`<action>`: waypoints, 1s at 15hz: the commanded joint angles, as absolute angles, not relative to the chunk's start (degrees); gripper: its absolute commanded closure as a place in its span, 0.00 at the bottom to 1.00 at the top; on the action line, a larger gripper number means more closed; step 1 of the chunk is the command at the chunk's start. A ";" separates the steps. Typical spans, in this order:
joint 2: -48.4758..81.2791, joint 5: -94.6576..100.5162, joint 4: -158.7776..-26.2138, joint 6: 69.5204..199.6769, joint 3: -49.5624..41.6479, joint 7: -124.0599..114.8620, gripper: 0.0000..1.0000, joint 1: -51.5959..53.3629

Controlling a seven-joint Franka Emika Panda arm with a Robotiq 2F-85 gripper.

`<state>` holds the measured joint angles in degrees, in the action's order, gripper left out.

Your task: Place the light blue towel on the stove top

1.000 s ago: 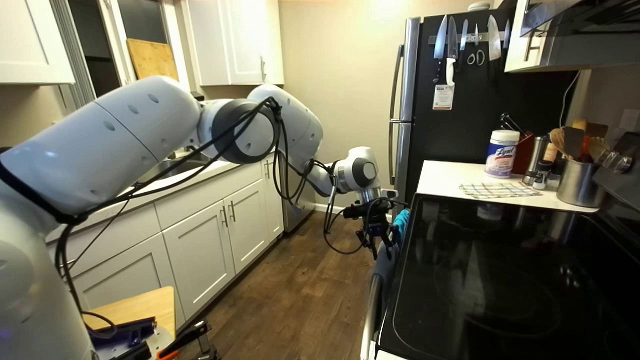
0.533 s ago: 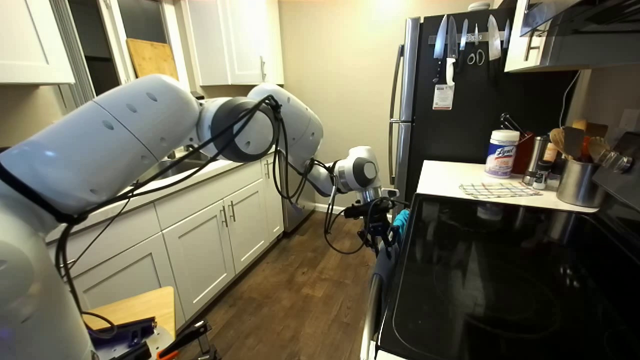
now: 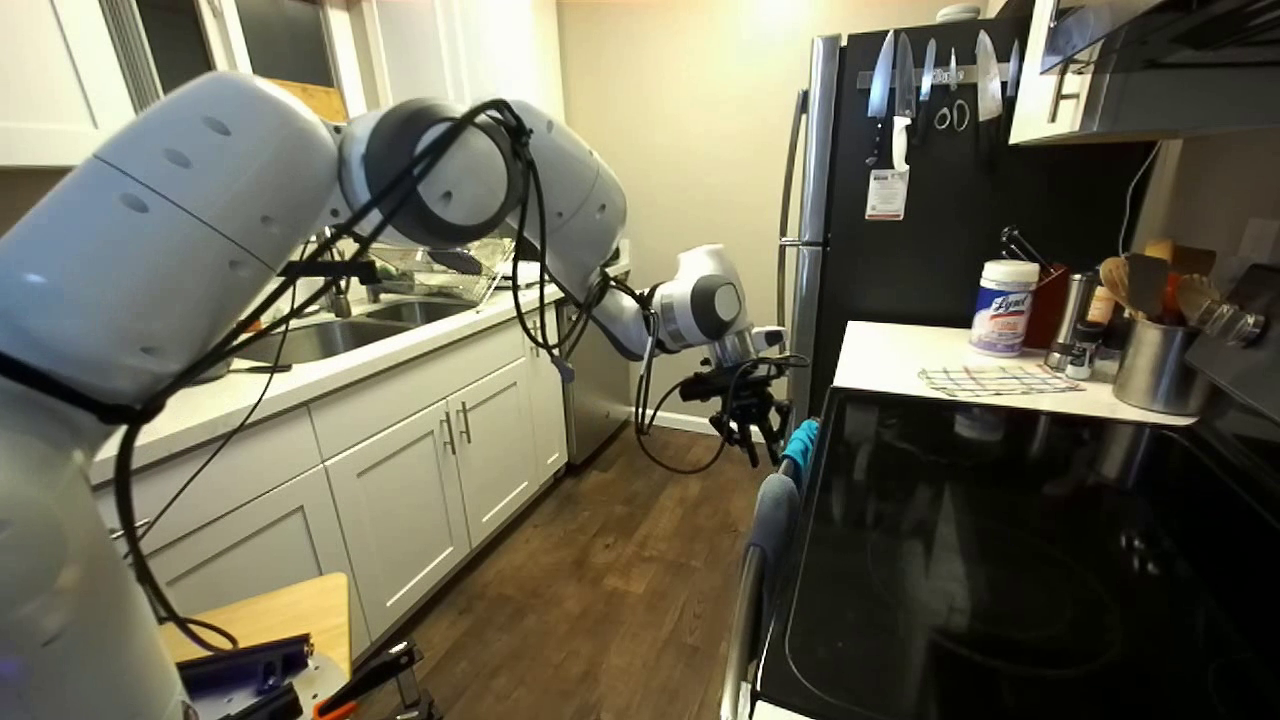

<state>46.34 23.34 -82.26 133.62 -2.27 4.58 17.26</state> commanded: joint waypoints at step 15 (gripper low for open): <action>47.30 20.03 -77.27 122.43 0.62 5.16 0.00 15.14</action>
